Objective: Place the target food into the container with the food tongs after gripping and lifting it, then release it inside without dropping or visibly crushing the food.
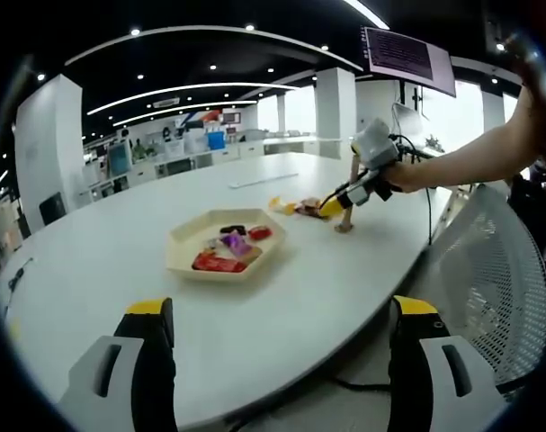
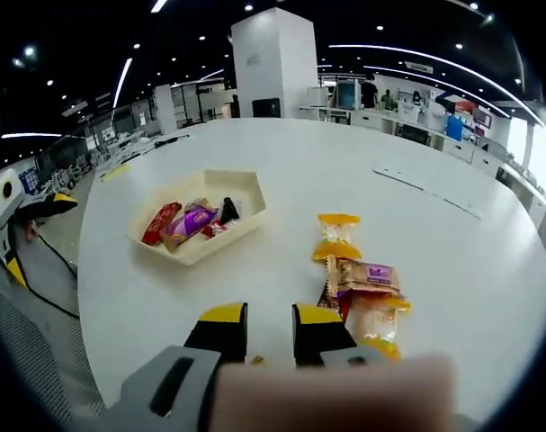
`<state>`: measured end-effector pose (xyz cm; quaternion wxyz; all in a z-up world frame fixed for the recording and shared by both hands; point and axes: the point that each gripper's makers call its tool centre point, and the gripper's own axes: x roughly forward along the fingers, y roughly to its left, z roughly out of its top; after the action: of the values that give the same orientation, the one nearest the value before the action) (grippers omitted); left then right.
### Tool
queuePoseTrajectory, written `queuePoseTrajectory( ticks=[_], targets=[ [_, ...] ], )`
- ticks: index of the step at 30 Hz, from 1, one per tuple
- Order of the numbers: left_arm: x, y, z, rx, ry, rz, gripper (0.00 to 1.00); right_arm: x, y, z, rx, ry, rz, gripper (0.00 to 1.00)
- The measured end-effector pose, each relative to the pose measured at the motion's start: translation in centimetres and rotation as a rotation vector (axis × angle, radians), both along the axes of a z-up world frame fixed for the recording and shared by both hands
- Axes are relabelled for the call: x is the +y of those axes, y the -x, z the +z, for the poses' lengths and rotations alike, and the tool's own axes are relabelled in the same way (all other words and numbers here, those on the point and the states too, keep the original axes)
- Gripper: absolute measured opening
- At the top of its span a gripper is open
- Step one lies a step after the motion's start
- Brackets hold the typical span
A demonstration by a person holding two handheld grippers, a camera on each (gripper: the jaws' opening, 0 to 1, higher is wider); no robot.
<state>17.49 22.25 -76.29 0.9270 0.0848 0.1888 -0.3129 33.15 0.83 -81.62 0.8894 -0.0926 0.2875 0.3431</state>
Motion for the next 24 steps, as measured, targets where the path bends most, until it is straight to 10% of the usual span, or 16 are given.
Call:
queuePoseTrajectory(
  ticks=[24],
  targets=[
    [0.04, -0.01, -0.1, 0.001, 0.0, -0.002, 0.96, -0.23, -0.56, 0.46, -0.006, 0.005, -0.011, 0.2]
  ],
)
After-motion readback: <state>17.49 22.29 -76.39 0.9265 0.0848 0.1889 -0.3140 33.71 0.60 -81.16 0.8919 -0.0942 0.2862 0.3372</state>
